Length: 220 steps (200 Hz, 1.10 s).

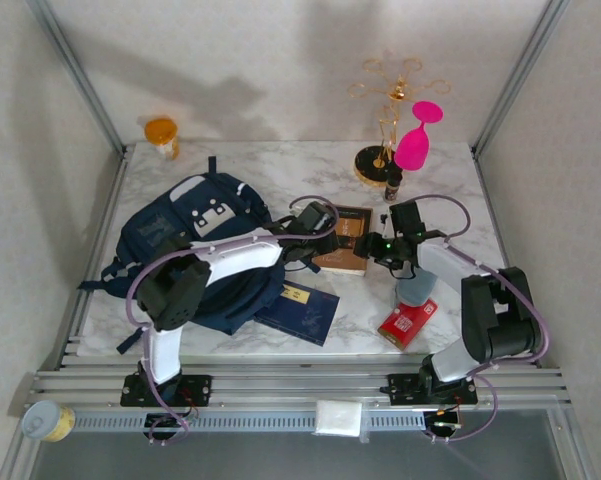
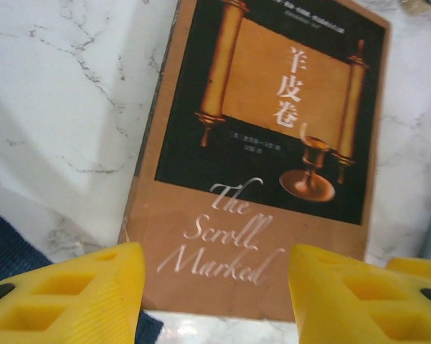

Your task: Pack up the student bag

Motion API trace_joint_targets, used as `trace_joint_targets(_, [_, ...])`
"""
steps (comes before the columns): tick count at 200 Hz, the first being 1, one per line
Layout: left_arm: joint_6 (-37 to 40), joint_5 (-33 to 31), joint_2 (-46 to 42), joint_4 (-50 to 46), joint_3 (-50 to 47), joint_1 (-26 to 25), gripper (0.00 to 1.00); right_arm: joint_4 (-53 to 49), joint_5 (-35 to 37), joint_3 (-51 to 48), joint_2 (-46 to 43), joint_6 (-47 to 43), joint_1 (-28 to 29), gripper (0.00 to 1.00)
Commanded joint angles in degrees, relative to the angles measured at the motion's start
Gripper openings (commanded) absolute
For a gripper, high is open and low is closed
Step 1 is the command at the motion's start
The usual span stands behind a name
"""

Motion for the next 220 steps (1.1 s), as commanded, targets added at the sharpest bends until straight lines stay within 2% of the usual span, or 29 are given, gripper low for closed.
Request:
trace_joint_targets(1, [1.1,-2.6,2.3,-3.1,1.9,0.9,0.53,1.3,-3.4,3.3,4.5,2.3,-0.2,0.66])
trace_joint_targets(64, [2.6,-2.2,8.5,-4.5,4.8,1.6,0.54,3.3,-4.5,3.9,11.5,2.0,-0.2,0.66])
trace_joint_targets(118, [2.9,-3.9,10.6,-5.2,4.7,1.4,0.54,4.6,-10.9,4.0,8.2,0.7,0.5,0.61])
trace_joint_targets(158, [2.8,-6.2,11.1,-6.3,4.1,0.8,0.53,0.8,-6.9,5.9,6.0,-0.4,0.8,0.57])
trace_joint_targets(208, [2.9,-8.5,11.2,-7.5,4.0,0.4,0.53,0.4,-8.4,6.4,3.2,-0.9,0.8,0.50])
trace_joint_targets(220, [3.0,-8.7,11.2,-7.4,4.0,0.3,0.53,1.0,-9.8,6.5,3.3,-1.4,0.9,0.45])
